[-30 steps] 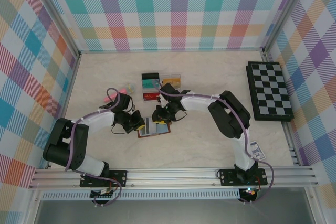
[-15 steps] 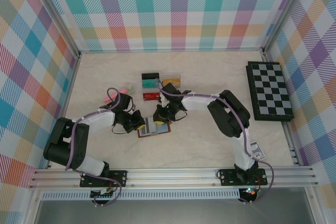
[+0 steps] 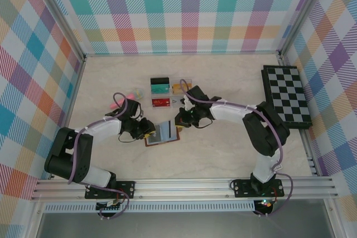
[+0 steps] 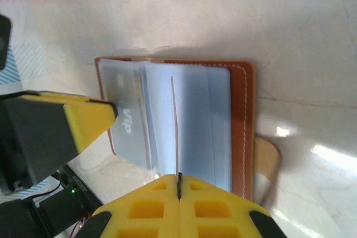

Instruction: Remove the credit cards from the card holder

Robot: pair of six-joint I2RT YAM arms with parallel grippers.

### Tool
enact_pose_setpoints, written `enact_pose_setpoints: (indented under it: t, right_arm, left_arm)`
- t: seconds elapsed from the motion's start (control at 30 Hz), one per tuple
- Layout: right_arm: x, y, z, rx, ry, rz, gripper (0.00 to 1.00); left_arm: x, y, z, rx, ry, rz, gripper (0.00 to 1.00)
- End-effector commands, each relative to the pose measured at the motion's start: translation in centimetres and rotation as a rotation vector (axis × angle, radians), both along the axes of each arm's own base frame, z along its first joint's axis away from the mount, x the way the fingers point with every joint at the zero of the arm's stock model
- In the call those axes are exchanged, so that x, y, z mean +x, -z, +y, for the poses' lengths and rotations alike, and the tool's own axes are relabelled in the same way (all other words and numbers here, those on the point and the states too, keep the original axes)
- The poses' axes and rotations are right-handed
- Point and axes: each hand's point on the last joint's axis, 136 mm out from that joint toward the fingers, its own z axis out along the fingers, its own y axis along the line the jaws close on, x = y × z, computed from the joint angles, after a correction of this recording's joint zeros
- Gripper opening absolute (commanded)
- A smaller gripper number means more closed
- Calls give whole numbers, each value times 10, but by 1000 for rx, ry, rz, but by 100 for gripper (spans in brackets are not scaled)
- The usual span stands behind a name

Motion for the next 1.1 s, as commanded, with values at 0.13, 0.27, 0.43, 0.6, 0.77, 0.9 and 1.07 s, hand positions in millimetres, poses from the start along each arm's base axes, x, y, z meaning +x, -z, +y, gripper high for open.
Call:
enact_pose_setpoints:
  t: [0.13, 0.27, 0.43, 0.6, 0.77, 0.9, 1.07]
  right_arm:
    - [14, -77, 0, 192, -12, -215, 0]
    - [25, -103, -6, 290, -8, -241, 0]
    - [37, -129, -9, 421, -20, -254, 0]
    - [43, -148, -12, 510, -36, -247, 0]
    - [37, -162, -10, 572, -87, -213, 0]
    - [36, -167, -7, 607, -108, -203, 0]
    - [37, -174, -5, 629, -114, -189, 0]
  left_arm:
    - [26, -65, -11, -64, -3, -145, 53]
    - [34, -98, -27, -190, 15, -216, 68]
    - [43, -141, -53, -397, 59, -312, 76]
    - [48, -175, -72, -559, 117, -360, 77]
    - [55, -204, -83, -643, 160, -413, 68]
    - [57, -210, -91, -672, 184, -416, 47]
    - [61, -221, -95, -699, 179, -437, 15]
